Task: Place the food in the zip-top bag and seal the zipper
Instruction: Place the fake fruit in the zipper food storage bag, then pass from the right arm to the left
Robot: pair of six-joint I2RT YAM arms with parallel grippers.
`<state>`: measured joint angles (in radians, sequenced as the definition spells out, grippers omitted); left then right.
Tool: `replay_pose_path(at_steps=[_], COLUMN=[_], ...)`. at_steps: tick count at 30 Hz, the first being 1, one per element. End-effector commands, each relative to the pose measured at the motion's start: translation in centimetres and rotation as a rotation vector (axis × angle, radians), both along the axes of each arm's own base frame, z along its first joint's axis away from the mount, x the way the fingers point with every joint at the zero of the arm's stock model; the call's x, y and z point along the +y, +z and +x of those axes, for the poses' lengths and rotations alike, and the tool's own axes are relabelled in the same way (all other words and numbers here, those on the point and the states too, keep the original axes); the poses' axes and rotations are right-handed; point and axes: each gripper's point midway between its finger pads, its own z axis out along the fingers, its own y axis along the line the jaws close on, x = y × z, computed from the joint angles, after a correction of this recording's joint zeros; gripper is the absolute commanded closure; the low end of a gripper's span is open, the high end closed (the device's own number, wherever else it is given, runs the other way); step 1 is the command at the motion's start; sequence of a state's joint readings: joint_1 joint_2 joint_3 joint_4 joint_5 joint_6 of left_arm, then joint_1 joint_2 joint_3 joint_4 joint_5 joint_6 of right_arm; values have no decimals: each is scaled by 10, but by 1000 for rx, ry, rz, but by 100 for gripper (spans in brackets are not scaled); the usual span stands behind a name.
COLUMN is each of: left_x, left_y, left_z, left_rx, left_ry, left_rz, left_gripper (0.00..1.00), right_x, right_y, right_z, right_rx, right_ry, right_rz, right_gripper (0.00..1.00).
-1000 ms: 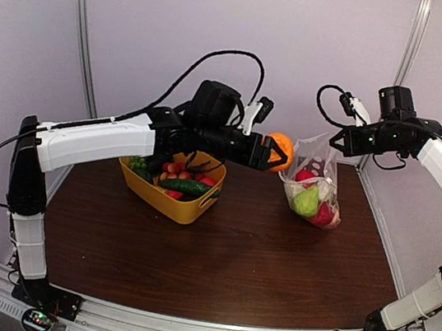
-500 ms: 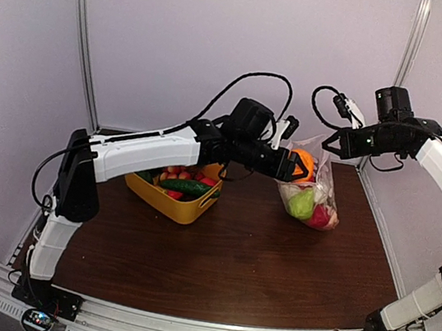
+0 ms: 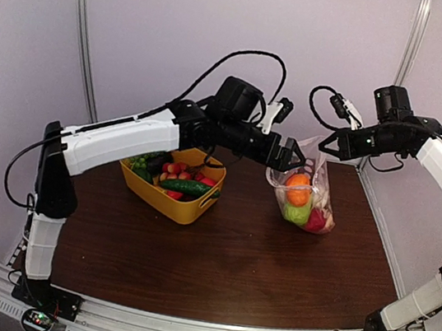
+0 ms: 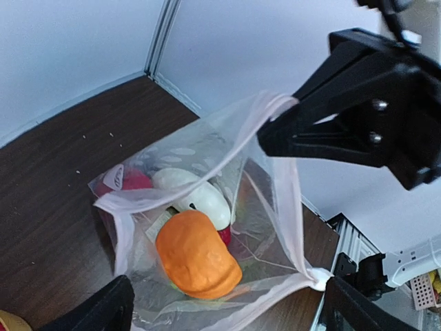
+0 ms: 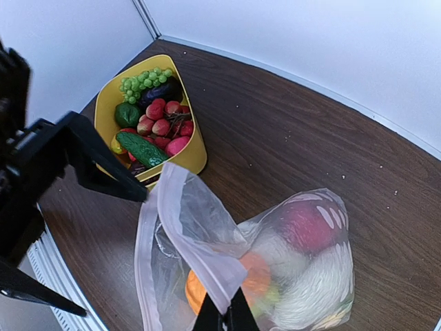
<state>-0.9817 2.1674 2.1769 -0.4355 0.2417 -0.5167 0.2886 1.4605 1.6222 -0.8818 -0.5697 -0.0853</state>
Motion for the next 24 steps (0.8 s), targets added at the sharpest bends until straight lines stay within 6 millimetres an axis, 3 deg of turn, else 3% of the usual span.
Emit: replay_pose_path(at_steps=[1,2,6,11,16,19,24], left_x=[53,63,98,98,101,91,78], left_y=[94,79,49,15,-22,-25,-7], left_z=[-26,-30,-39,-83,-97,-96,-82], left_rx=[-264,-295,-362,-354,-481,-532,-637], left_ry=[-8,-15,-9,-205,-315,-312,-231], left_rz=[-73,-28,113,164,250,253,212], left_gripper=[2,3,2,6,9,12,15], right_x=[11,14,24,41,51,57,65], right_y=[26,26,22,10,11,18,23], right_z=[-18,-25,-54,-87,-92,-97,-101], right_rx=[-56,-53,-53,5,11,8,-4], right_ry=[107,137,259,406,446,473,493], right_rz=[26,24,-12,-38,-44,-42,-41], right_gripper=[100,100,100,100,100,100,100])
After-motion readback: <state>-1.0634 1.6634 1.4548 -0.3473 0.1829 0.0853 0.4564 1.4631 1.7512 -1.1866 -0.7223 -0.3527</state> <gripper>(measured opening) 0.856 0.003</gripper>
